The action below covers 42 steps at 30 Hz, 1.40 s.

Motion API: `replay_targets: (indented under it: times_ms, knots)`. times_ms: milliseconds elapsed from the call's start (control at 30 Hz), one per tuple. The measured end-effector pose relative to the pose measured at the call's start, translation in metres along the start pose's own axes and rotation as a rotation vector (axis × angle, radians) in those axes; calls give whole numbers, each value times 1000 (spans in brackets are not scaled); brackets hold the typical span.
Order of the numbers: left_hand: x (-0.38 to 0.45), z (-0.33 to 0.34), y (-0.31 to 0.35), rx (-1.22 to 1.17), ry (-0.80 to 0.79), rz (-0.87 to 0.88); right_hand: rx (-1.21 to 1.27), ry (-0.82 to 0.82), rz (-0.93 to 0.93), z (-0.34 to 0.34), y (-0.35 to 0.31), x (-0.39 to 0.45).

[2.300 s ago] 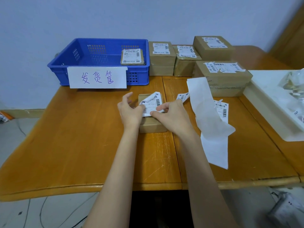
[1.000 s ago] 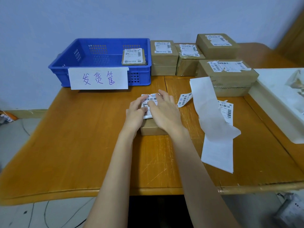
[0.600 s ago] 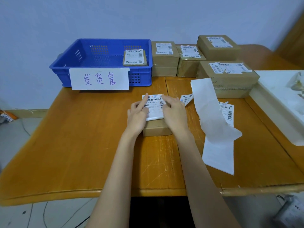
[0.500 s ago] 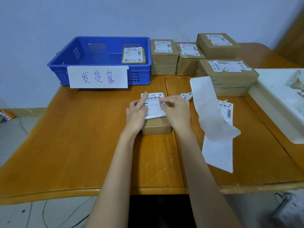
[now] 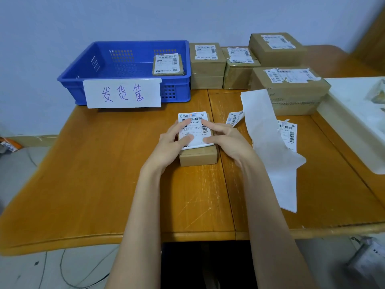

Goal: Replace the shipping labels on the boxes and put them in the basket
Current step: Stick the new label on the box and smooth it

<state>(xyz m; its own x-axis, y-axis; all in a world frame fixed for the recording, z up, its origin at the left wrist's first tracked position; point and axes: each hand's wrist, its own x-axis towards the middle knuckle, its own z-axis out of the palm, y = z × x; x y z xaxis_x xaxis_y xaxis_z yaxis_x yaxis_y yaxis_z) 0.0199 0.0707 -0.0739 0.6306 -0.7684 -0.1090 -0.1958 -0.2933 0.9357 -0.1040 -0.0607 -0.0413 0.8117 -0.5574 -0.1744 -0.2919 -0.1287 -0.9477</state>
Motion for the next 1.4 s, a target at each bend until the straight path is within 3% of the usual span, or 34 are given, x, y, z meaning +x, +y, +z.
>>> replay_targets:
  times_ms: [333, 533, 700, 1067, 1133, 1267, 1400]
  knots:
    - [-2, -6, -3, 88, -158, -15, 118, -217, 45, -17, 8, -4]
    - [-10, -11, -2, 24, -200, -7, 108, -4, -21, 4, 7, -4]
    - [-15, -16, -2, -102, -223, -16, 92, -185, 64, -8, 6, 0]
    - [-13, -18, 0, -146, -246, -13, 55, -167, 132, -12, 2, 4]
    - [-14, -19, 3, -141, -251, -18, -27, -94, 83, 0, 1, 5]
    - [-14, -15, 7, -113, -223, -29, -538, 104, -68, 28, -5, 11]
    - [-16, -14, 10, -132, -209, -48, -659, 211, -83, 39, -5, 14]
